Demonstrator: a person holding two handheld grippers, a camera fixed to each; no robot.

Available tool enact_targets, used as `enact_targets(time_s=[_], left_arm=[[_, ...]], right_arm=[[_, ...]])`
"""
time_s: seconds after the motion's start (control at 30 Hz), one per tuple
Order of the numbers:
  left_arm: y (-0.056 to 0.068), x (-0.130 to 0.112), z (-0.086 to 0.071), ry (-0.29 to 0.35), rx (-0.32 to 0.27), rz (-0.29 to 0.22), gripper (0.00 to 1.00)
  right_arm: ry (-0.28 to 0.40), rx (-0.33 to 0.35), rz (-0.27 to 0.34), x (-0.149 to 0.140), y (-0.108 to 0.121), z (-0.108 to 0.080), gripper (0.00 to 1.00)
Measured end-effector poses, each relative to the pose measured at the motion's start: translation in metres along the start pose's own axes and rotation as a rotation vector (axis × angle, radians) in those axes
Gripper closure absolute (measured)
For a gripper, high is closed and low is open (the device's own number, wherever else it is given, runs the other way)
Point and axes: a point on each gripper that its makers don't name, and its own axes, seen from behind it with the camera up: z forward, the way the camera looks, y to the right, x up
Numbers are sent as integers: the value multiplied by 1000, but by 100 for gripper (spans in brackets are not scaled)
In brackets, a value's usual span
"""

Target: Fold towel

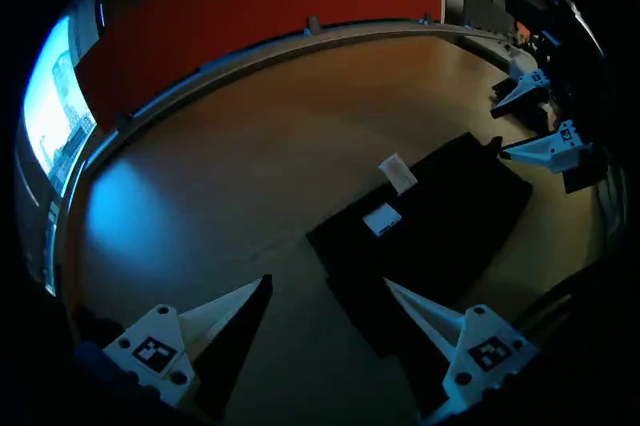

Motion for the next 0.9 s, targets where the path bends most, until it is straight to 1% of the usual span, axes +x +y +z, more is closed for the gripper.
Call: enact_targets(time_s=[0.2, 0.4, 0.63, 0.9], left_arm=[[-2, -10, -11, 1, 12, -42, 8], [-5, -24, -24, 2, 25, -82, 8], [-6, -46, -39, -4, 44, -120, 8], [-4, -74, -58, -11, 67, -186, 8]], right_arm=[[5, 13, -2, 5, -8, 2, 2], [9, 30, -24, 11, -19, 5, 2], [10, 54, -48, 17, -32, 12, 2], [8, 89, -82, 25, -52, 21, 1]])
